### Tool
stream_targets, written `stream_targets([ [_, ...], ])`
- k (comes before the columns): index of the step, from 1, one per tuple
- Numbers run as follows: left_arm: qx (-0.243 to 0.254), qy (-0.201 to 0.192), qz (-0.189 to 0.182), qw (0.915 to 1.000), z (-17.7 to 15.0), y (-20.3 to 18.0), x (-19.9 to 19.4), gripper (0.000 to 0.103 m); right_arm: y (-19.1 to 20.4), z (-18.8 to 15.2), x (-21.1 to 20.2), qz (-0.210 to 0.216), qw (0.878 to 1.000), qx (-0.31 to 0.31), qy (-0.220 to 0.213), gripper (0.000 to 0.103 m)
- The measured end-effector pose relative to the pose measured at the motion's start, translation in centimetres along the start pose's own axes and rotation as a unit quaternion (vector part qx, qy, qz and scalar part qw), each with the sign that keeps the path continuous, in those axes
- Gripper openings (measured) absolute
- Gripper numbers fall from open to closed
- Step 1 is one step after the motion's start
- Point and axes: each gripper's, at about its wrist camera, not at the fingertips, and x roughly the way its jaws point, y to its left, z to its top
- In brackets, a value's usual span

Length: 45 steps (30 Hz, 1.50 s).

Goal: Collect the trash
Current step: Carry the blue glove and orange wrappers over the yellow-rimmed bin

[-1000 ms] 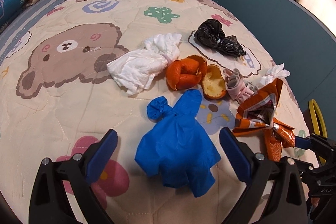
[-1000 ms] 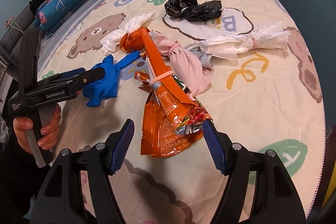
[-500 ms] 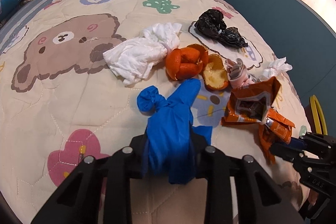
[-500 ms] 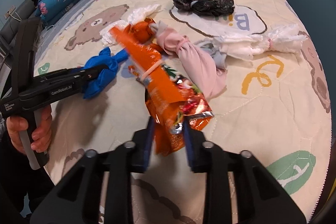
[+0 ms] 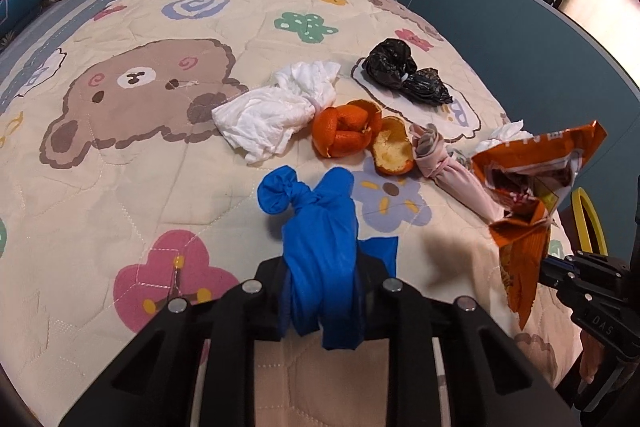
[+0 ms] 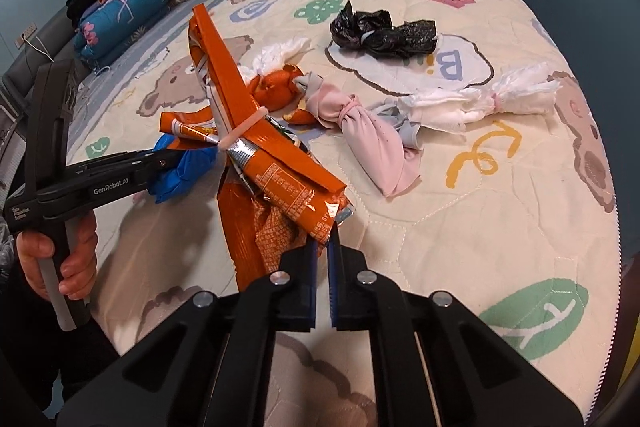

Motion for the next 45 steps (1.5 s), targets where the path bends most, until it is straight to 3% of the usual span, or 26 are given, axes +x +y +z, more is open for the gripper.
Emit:
stream_targets([
  [23,0.014,-0.051,-0.043,0.9977,-0.9,-3.1,-7.1,0.022,-1.9,-2.3,-9.6,0.001,0.997,0.020,-0.073,0.005],
  [45,0.075,-0.047,-0.075,0.9933,-0.2,-11.7,-7.1,0.022,-8.9,-5.7,-14.8,-0.032,0.990,0.091,-0.107,0.005],
])
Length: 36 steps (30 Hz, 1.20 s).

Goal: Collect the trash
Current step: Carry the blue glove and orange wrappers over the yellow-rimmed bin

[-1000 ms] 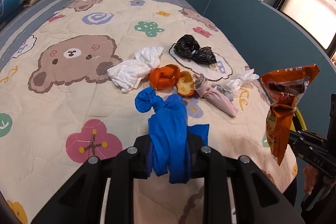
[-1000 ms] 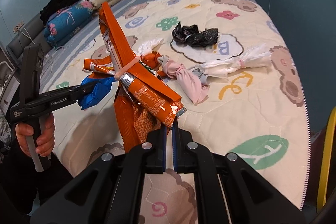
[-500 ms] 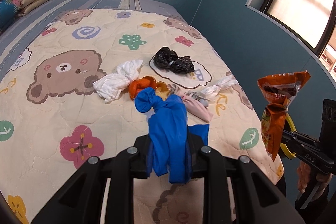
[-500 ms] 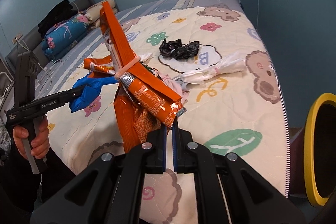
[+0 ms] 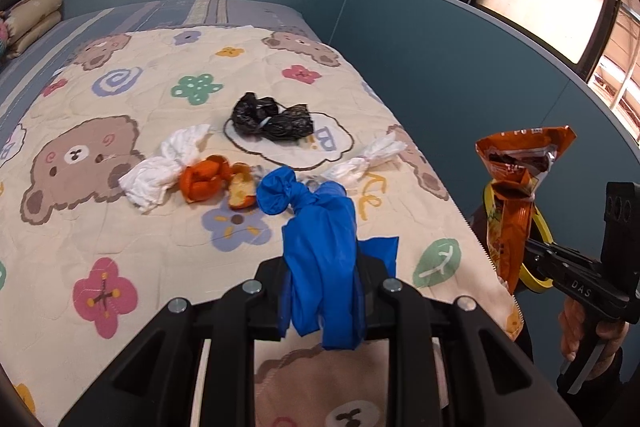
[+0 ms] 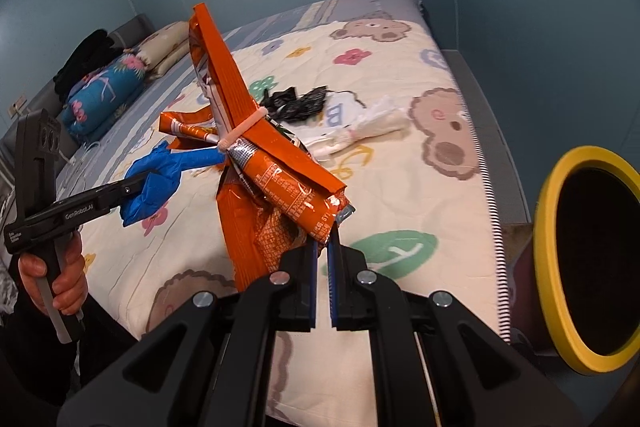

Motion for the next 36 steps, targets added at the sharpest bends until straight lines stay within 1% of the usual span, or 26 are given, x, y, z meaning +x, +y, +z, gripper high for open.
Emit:
stream_targets([
  [8,0.030,0.013,-0.028,0.9991,0.9,-4.5,2.2,0.022,-4.2,-0.2,-2.3,-0.026,0.999,0.031,-0.019,0.005],
  [17,0.067,0.026,-0.066,0.9953,2.0,-9.9,4.7,0.022,-8.6,-0.8,-5.0,-0.056,0.995,0.070,-0.042,0.005],
  [26,0.102,0.046,-0.111,0.9875,2.7,-15.7,7.8,0.022,-12.8,-1.4,-7.8,-0.101,0.987,0.106,-0.066,0.005],
  [36,0.141,0.064,-0.144,0.9774,3.3,-21.3,10.8,0.022,-16.4,-2.4,-10.4,-0.147,0.976,0.134,-0.085,0.005],
])
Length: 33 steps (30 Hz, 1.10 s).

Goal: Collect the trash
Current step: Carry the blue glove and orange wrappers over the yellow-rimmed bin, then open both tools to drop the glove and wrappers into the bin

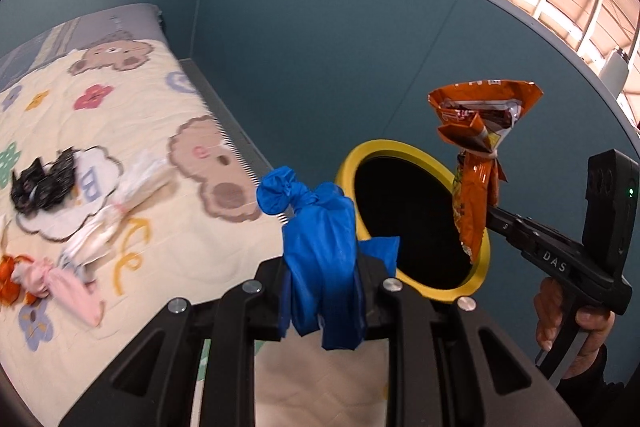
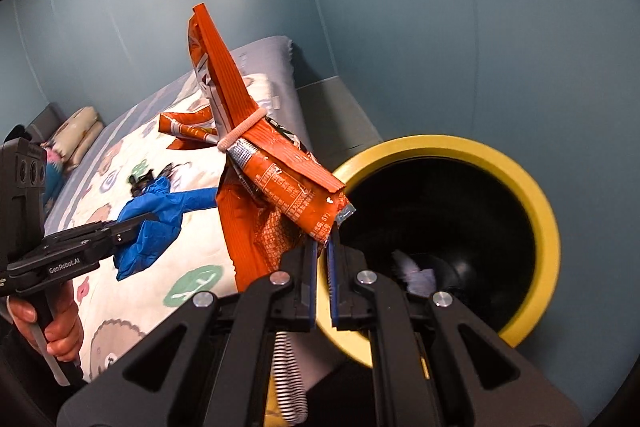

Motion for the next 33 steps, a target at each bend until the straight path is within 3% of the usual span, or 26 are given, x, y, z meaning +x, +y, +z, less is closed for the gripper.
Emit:
stream_targets([
  [17,0.044,0.027,-0.027,0.9983,2.6,-5.9,7.0,0.022,-6.6,-0.1,0.1,-0.039,0.997,0.060,-0.003,0.005],
  [25,0.050,0.044,-0.036,0.9971,1.7,-8.4,9.9,0.022,-7.5,0.5,1.3,-0.044,0.996,0.081,0.006,0.006],
  [33,0.033,0.050,-0.039,0.9975,1.9,-8.1,11.2,0.032,-8.0,1.3,2.5,-0.044,0.995,0.092,0.004,0.007],
])
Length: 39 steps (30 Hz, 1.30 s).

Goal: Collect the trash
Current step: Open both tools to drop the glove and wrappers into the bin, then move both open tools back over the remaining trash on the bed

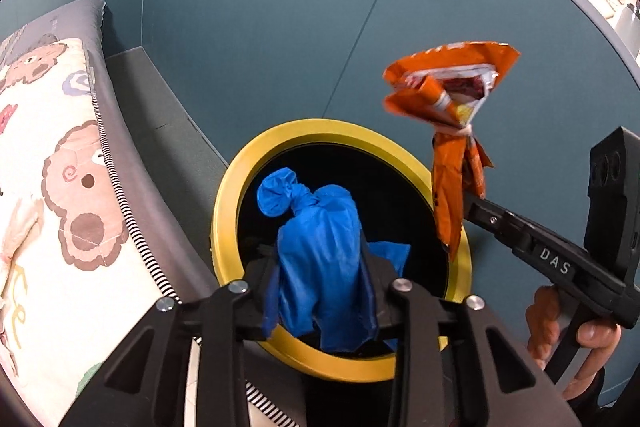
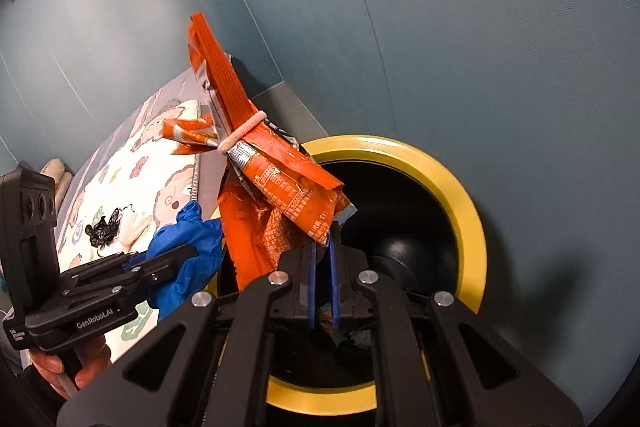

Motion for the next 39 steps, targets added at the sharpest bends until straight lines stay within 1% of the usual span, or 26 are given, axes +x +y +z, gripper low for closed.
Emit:
stream_targets([
  [2,0.000,-0.001,0.002,1.0000,0.0,-0.1,0.0,0.034,-0.1,-0.2,1.0,-0.001,1.000,0.004,0.000,0.009],
  [5,-0.004,-0.005,0.006,1.0000,0.1,-0.1,0.1,0.037,0.0,-0.3,0.8,-0.004,1.000,0.008,-0.002,0.012],
  [7,-0.006,-0.006,0.003,1.0000,0.1,-0.2,0.0,0.040,0.0,-0.4,1.0,-0.004,1.000,0.012,-0.003,0.023],
  [8,-0.005,-0.007,0.002,1.0000,0.3,-0.2,-0.1,0.041,0.0,-0.4,0.9,-0.004,1.000,0.014,-0.004,0.025],
  [11,-0.004,-0.013,0.003,0.9999,0.1,-0.3,-0.9,0.044,0.3,-0.5,0.9,-0.009,1.000,0.015,-0.006,0.026],
  [13,-0.008,-0.019,0.004,0.9998,0.0,0.1,-1.6,0.048,0.4,-0.5,0.7,-0.010,1.000,0.017,-0.007,0.026],
  [15,-0.014,-0.024,0.006,0.9996,0.0,0.5,-2.1,0.055,0.5,-0.4,0.3,-0.009,1.000,0.016,-0.010,0.026],
  [16,-0.016,-0.025,0.007,0.9995,0.0,0.6,-2.4,0.056,0.5,-0.4,0.1,-0.007,1.000,0.015,-0.011,0.029],
  [17,-0.018,-0.027,0.009,0.9994,-0.1,0.8,-2.8,0.061,0.5,-0.4,-0.2,-0.006,1.000,0.015,-0.012,0.032],
  [18,-0.020,-0.032,0.013,0.9992,-0.2,1.0,-3.3,0.065,0.7,-0.4,-0.3,-0.005,1.000,0.014,-0.012,0.037],
  [20,-0.022,-0.042,0.021,0.9986,-0.4,1.5,-4.2,0.070,1.3,-0.5,-0.5,-0.005,1.000,0.006,-0.013,0.039],
  [21,-0.024,-0.046,0.025,0.9983,-0.6,1.9,-4.7,0.074,1.8,-0.5,-0.6,-0.006,1.000,0.001,-0.013,0.042],
  [22,-0.026,-0.050,0.029,0.9980,-0.7,2.1,-5.1,0.076,2.1,-0.5,-0.8,-0.007,1.000,-0.003,-0.015,0.049],
  [25,-0.032,-0.061,0.037,0.9970,-1.2,3.2,-6.7,0.081,3.4,-0.5,-1.2,-0.009,1.000,-0.014,-0.021,0.058],
  [27,-0.042,-0.072,0.041,0.9957,-1.5,4.2,-7.9,0.084,4.5,-0.4,-1.3,-0.007,0.999,-0.023,-0.022,0.059],
  [30,-0.061,-0.089,0.042,0.9933,-1.9,5.4,-9.6,0.087,6.3,-0.4,-1.4,0.002,0.999,-0.035,-0.020,0.067],
  [32,-0.068,-0.101,0.051,0.9913,-2.1,6.1,-10.7,0.089,7.5,-0.4,-1.5,0.011,0.999,-0.043,-0.020,0.069],
  [34,-0.072,-0.111,0.061,0.9893,-2.5,7.0,-11.9,0.090,8.9,-0.4,-1.5,0.024,0.998,-0.056,-0.020,0.074],
  [38,-0.091,-0.126,0.081,0.9845,-3.3,9.8,-14.6,0.092,11.8,-0.7,-1.2,0.052,0.995,-0.080,-0.022,0.078],
  [39,-0.096,-0.127,0.087,0.9834,-3.2,11.1,-15.0,0.092,12.3,-0.8,-1.2,0.059,0.994,-0.084,-0.022,0.080],
])
